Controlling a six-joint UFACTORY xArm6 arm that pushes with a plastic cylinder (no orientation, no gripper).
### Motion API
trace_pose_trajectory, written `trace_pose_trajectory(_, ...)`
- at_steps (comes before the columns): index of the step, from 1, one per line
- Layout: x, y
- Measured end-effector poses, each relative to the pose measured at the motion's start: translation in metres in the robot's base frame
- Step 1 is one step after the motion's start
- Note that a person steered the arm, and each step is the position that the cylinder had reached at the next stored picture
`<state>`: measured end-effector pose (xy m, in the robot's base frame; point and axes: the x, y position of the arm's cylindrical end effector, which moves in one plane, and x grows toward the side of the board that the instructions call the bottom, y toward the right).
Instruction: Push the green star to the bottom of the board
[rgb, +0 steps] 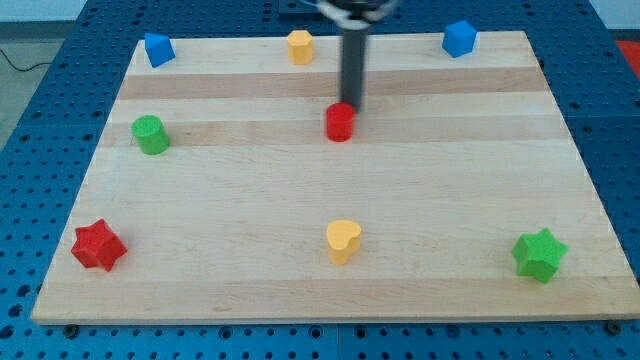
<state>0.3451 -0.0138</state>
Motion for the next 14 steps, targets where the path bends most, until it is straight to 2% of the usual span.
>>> trace_pose_trajectory(1, -0.002, 0.011)
trace_pose_trajectory(2, -0.004, 0.106)
trace_pose_trajectory(3, 0.024, 0.201)
trace_pose_trajectory(5, 0.162, 0.292)
trace_pose_trajectory(6, 0.228, 0.297)
trace_pose_trajectory(7, 0.261, 0.265)
trace_pose_trajectory(8, 0.231, 0.197)
trace_pose_trajectory(9, 0.174, 0.123)
trace_pose_trajectory(10, 0.146, 0.090)
trace_pose_trajectory(12, 0.223, 0.126)
trace_pose_trajectory(13, 0.233, 0.176)
trace_pose_trajectory(14, 0.196, 0.195)
